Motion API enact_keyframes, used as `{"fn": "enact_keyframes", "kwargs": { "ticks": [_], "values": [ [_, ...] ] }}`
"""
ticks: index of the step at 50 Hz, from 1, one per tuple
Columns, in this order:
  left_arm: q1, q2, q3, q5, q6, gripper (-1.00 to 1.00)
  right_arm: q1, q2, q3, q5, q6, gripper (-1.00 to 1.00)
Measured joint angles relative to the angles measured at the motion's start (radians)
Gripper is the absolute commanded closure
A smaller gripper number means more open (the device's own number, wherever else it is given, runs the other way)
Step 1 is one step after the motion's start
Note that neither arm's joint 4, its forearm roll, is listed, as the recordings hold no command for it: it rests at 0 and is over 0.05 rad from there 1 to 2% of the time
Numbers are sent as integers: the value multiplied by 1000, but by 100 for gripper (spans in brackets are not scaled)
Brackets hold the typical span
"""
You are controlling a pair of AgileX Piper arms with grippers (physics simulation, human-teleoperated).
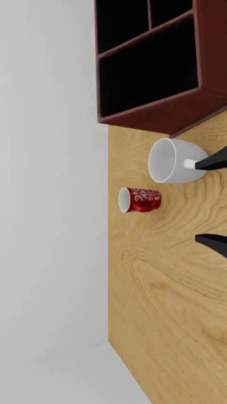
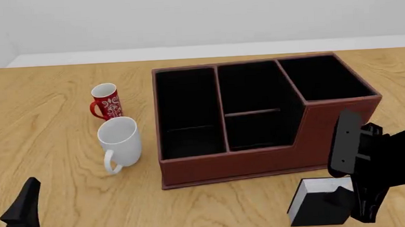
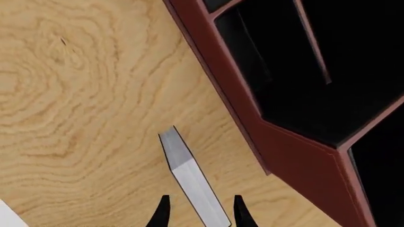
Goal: Pick up the book and place it in the right compartment of the caddy.
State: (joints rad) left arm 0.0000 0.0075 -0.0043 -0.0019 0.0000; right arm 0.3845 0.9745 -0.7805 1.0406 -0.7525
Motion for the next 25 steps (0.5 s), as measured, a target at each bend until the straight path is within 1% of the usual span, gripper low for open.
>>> {"fn": "enact_keyframes", "kwargs": {
  "ticks": [25],
  "values": [
    [0, 0, 0, 0, 0, -100, -3, 60, 9, -12, -7, -100]
  ]
}}
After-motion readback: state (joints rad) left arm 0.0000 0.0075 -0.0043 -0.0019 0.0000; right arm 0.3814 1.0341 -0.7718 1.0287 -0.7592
